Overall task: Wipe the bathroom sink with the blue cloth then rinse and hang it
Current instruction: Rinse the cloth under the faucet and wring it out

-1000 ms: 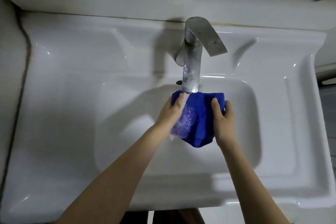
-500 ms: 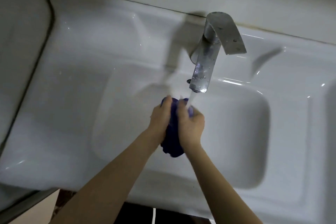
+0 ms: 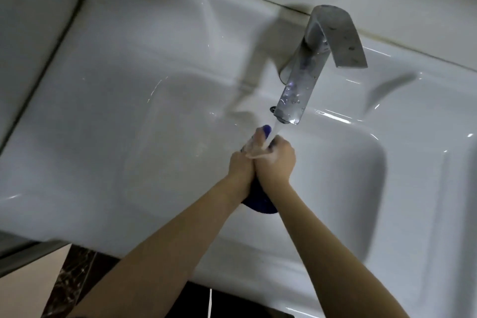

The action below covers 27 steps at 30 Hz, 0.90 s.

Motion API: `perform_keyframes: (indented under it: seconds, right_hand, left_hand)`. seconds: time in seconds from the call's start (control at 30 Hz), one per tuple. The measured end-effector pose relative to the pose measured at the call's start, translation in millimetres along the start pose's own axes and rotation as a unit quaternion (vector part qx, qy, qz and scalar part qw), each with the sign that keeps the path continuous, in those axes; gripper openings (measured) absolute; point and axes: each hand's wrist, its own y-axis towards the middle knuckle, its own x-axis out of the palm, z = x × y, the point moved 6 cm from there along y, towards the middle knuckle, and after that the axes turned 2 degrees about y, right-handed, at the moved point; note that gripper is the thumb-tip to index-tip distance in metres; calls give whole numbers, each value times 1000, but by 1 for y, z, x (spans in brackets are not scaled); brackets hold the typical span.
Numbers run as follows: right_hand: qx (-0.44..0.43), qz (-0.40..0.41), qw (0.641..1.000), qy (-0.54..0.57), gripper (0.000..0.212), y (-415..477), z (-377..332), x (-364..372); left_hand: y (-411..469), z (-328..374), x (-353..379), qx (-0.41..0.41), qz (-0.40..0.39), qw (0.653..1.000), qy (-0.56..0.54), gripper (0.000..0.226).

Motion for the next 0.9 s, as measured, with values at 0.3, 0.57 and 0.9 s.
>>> perform_keyframes:
  seconds: [0.3, 0.57, 0.9]
  right_hand:
    - [-6, 4, 996, 89, 47, -27, 6, 10]
    - [52, -4, 990, 131, 48, -20, 29, 14]
    - [68, 6, 993, 100, 46, 13, 22, 13]
  left_hand:
    - [20, 32, -13, 93, 36, 976, 194, 33]
    - [17, 33, -18, 78, 56, 984, 149, 38]
    - [22, 16, -24, 14, 71, 996, 56, 33]
